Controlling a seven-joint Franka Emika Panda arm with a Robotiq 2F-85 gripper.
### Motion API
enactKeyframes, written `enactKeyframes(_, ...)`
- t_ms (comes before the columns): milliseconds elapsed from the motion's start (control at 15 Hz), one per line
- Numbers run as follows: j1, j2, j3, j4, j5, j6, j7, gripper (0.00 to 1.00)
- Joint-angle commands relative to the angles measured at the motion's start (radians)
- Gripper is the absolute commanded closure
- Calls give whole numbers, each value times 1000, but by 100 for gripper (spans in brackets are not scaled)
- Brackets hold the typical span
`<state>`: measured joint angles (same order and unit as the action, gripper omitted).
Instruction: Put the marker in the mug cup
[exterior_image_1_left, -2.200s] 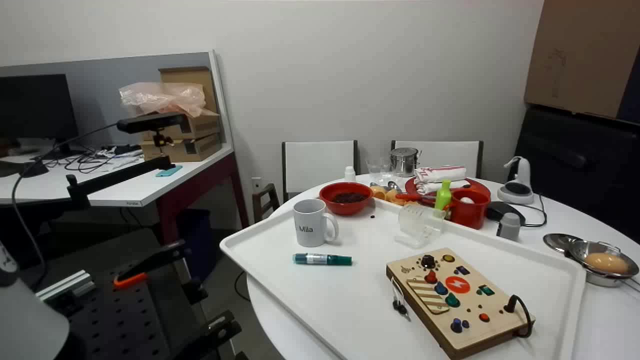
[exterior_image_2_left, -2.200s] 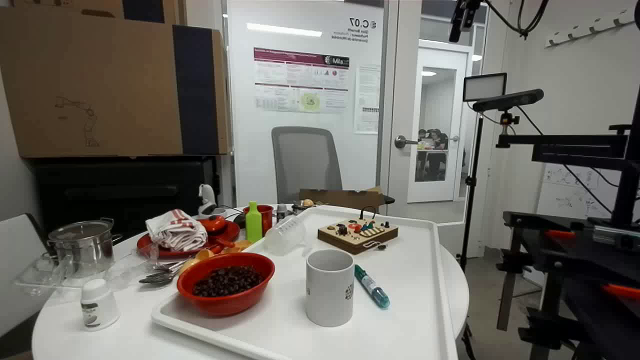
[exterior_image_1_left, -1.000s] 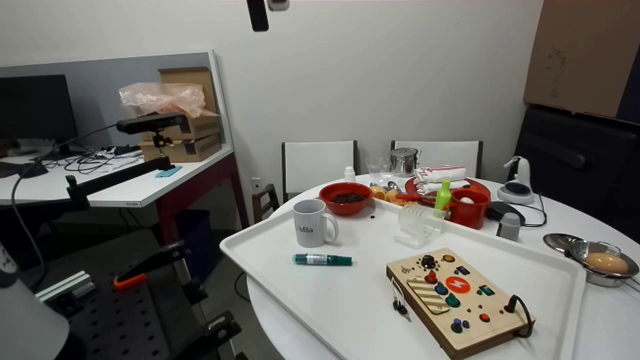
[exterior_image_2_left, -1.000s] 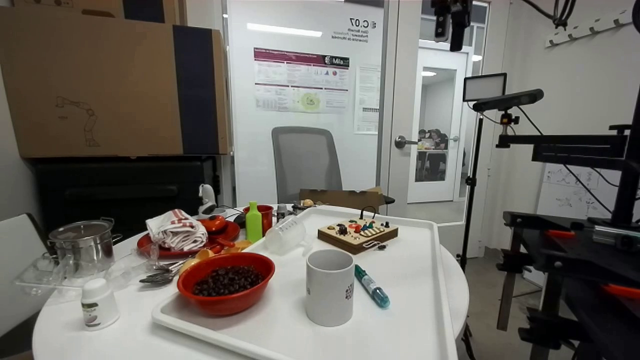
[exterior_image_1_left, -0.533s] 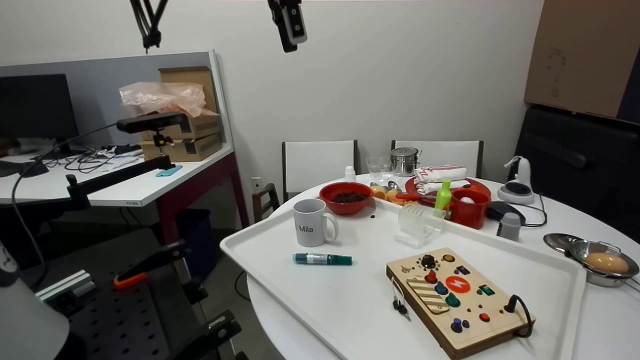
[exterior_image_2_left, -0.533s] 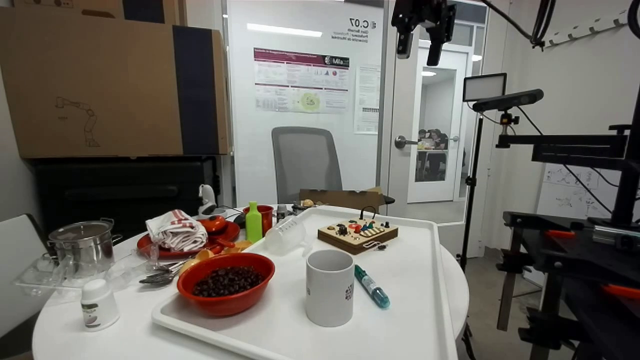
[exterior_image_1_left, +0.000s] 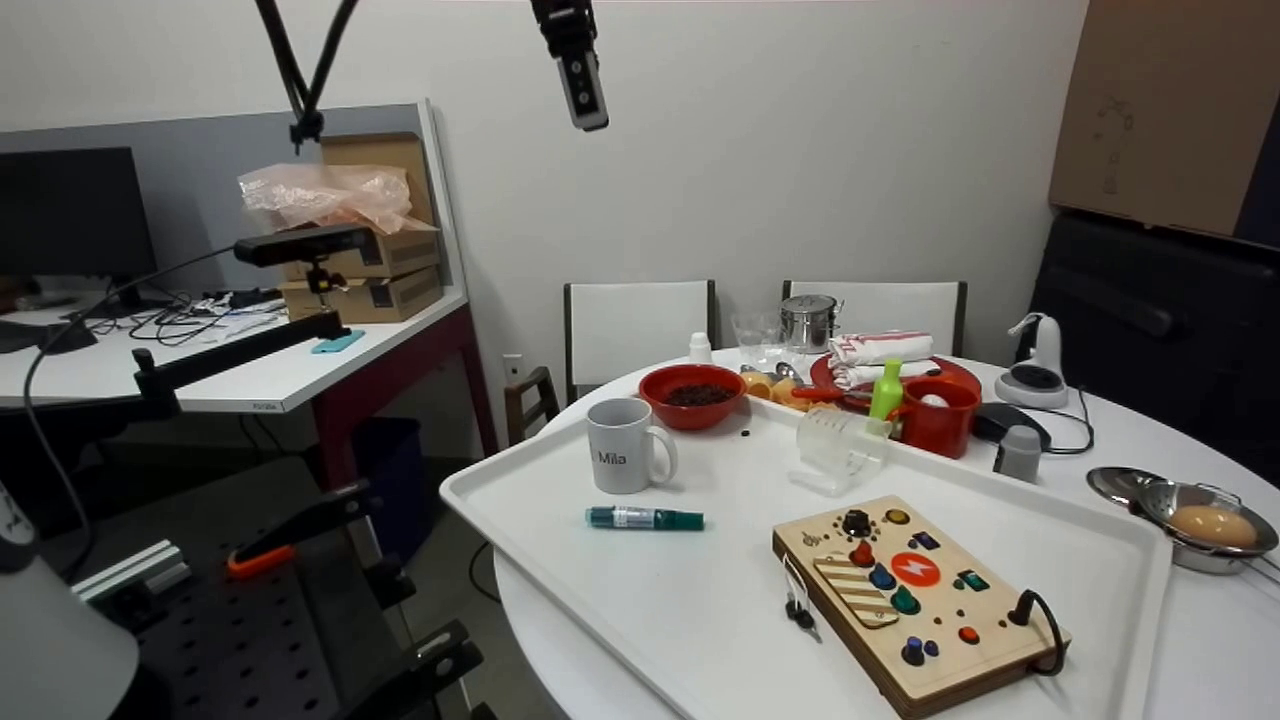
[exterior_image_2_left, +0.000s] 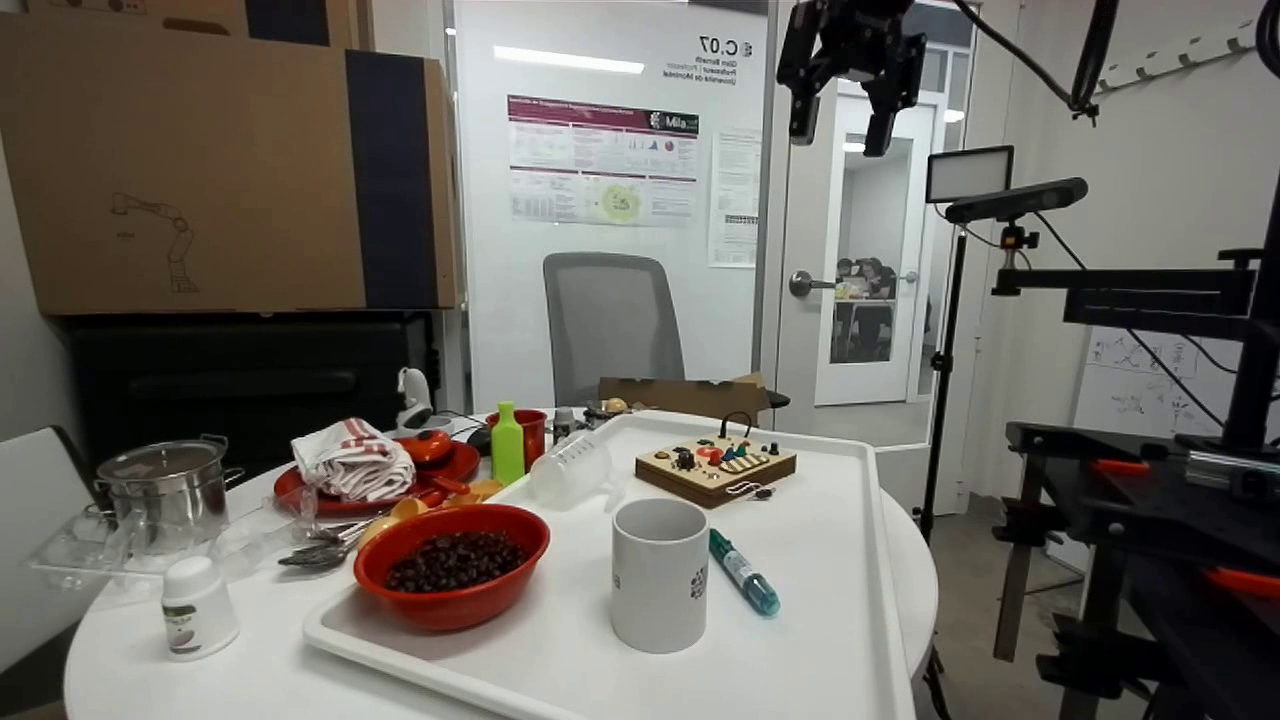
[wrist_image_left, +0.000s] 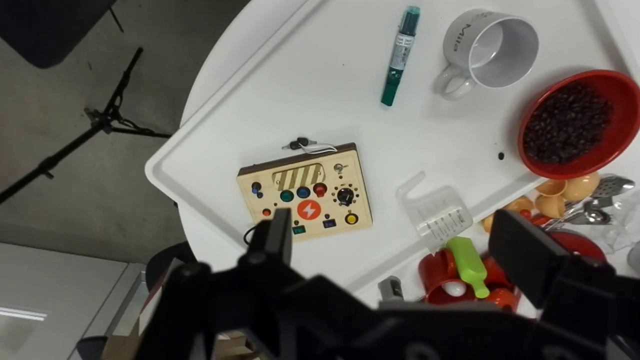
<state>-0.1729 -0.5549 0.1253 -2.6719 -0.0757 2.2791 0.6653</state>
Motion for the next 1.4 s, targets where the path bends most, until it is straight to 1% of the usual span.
enactKeyframes(0,-30,76,61,-58,-12,148,186,0)
enactKeyframes(200,-53,160,113,-72,-62,258,337,0)
enactKeyframes(400,-98,262,179,-61,-183,347,521,0)
enactKeyframes(600,-115,372,213,-23,-352,329,683,0)
enactKeyframes(733,-74,440,184,5,-419,288,721,0)
enactKeyframes(800,-42,467,154,16,-416,274,688,0)
enactKeyframes(867,-12,479,119,22,-379,268,633,0)
enactKeyframes(933,4,420,104,-26,-392,294,673,0)
enactKeyframes(1000,22,444,85,-14,-389,288,665,0)
enactKeyframes(1200,39,474,65,7,-386,283,652,0)
enactKeyframes(1267,37,471,58,2,-433,304,687,0)
enactKeyframes(1333,43,491,43,-1,-484,358,703,0)
